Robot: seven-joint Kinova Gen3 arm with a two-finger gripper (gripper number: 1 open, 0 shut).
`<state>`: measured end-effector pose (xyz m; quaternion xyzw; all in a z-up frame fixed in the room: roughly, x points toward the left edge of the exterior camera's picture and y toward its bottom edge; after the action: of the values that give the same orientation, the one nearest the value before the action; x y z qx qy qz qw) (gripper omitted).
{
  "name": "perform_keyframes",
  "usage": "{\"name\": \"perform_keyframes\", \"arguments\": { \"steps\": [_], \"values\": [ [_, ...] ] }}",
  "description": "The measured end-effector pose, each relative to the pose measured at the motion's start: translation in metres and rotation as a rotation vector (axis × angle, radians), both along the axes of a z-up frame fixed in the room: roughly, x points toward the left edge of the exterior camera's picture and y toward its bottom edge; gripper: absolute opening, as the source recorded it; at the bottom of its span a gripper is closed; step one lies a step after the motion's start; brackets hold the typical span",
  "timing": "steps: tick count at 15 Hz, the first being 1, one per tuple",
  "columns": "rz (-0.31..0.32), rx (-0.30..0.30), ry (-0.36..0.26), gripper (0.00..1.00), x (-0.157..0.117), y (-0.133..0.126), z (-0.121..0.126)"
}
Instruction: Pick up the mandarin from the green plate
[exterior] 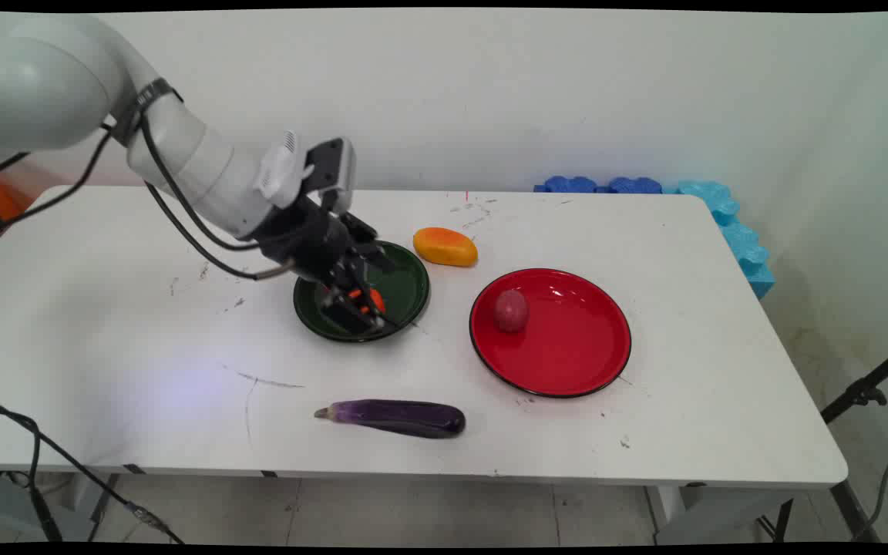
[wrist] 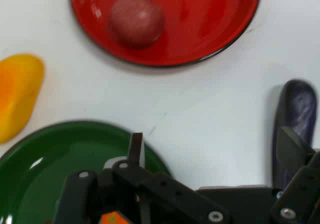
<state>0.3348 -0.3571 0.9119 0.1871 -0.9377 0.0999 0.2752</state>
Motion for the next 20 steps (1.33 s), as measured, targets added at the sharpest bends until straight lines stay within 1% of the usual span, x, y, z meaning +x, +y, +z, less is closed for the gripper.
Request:
{"name": "perform_keyframes", "arguments": {
  "steps": [4, 7, 13, 20],
  "values": [
    [0.028, 0.01, -0.057, 1.0, 0.023, -0.013, -0.005],
    [0.027, 0.02, -0.098, 1.0, 0.036, -0.029, -0.017],
    [-0.028, 0.038, -0.147, 1.0, 0.039, -0.062, -0.046],
    [-0.087, 0.068, -0.17, 1.0, 0.034, -0.088, -0.072]
  ]
}}
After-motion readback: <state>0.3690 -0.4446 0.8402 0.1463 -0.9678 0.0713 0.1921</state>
